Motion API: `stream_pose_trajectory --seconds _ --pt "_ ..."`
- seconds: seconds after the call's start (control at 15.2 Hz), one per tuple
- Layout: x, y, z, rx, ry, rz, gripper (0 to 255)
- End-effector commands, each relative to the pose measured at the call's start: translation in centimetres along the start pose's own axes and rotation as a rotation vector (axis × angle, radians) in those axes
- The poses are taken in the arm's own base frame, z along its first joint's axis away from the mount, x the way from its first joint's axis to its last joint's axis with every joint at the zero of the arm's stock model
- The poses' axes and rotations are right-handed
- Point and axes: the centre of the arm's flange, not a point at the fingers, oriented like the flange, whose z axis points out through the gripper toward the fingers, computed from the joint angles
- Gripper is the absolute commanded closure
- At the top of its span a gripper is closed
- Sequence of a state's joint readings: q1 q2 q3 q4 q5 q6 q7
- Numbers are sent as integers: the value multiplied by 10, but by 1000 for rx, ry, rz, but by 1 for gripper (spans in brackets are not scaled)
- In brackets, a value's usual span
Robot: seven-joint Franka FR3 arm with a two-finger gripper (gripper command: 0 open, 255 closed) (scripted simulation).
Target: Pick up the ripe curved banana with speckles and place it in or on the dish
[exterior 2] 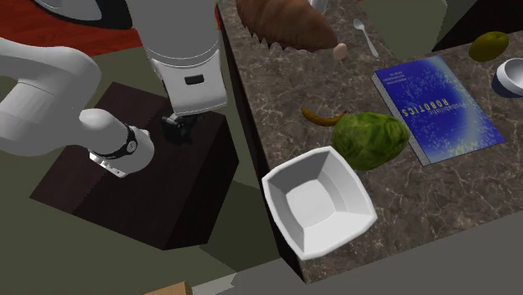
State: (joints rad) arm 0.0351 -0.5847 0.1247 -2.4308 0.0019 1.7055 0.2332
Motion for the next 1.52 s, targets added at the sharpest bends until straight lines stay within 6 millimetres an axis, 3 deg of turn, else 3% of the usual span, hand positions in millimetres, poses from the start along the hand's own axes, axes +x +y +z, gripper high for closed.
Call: stream_pose_trajectory --seconds 0.0,1.45 --pt "15 -19 11 -3 8 -10 0" --pt "188 -222 119 -46 79 -113 0"
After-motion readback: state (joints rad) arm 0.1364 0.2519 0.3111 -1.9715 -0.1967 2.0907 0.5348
